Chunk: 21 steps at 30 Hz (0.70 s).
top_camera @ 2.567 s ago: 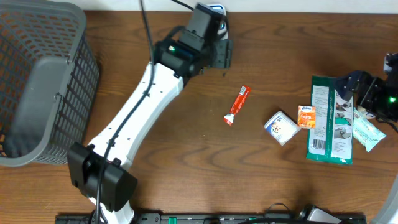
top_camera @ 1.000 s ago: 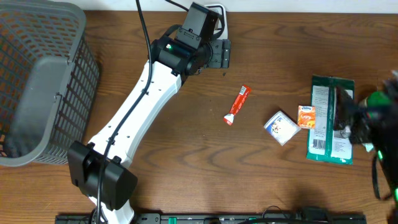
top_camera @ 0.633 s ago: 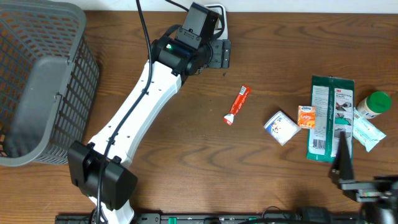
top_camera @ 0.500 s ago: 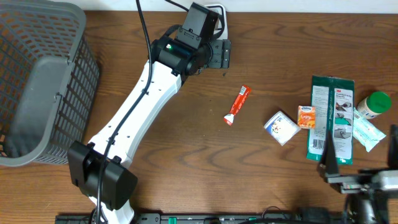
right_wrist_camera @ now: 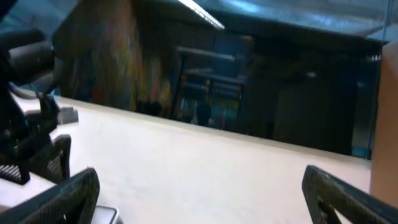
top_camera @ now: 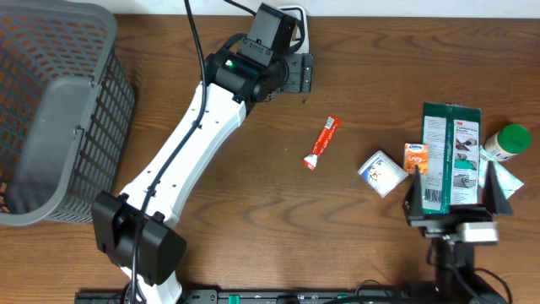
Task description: Scan the item barcode
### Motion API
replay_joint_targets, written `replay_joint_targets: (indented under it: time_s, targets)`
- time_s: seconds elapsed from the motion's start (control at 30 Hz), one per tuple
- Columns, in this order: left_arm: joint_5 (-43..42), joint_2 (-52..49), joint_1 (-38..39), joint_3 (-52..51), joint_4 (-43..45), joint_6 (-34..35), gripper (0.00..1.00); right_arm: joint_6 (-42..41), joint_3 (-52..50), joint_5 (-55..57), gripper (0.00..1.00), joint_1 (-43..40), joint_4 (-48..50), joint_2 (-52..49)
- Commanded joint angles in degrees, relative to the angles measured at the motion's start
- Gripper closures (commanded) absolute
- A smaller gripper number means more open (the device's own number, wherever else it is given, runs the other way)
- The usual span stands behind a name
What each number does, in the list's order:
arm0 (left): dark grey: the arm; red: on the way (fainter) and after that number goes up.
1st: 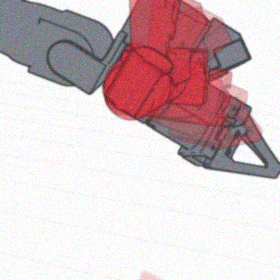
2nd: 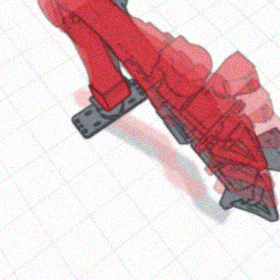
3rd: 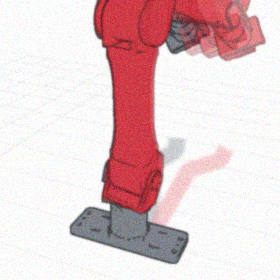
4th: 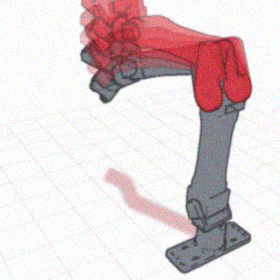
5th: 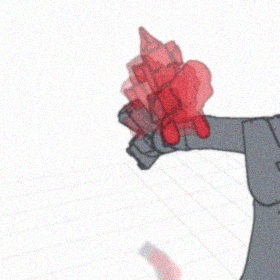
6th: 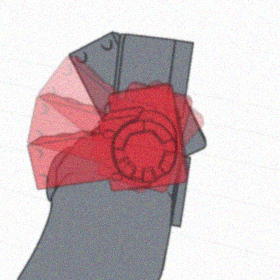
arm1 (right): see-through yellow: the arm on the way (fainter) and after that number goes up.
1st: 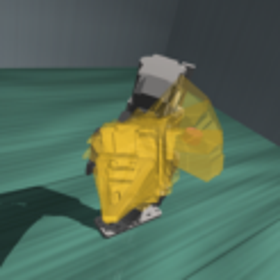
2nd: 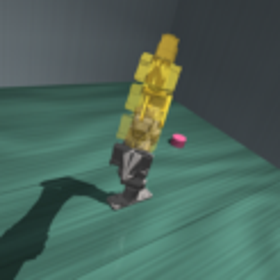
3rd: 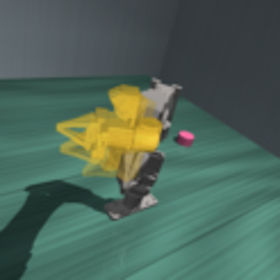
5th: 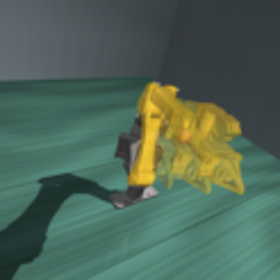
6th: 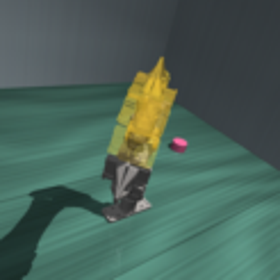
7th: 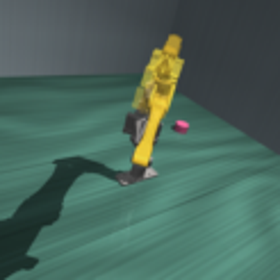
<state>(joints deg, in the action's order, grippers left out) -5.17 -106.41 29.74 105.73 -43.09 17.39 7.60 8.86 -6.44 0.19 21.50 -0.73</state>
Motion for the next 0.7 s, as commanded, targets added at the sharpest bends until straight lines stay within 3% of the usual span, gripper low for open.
replay_joint_targets:
  time_s: [0.0, 0.17, 0.57, 0.67]
  targets:
    - [0.7, -0.3, 0.0, 0.1, 0.0, 0.1, 0.16, 0.2, -4.5, 0.0, 0.01, 0.6, 2.8, 0.4]
    - [0.7, -0.3, 0.0, 0.1, 0.0, 0.1, 0.16, -0.8, -8.6, 0.1, 0.01, 0.6, 2.9, 0.4]
    - [0.7, -0.3, 0.0, 0.1, 0.0, 0.1, 0.16, -2.9, -8.6, 0.1, 0.01, 0.6, -24.9, 0.4]
    - [0.7, -0.3, 0.0, 0.1, 0.0, 0.1, 0.16, -2.8, -8.6, 0.6, 0.01, 0.5, -25.4, 0.4]
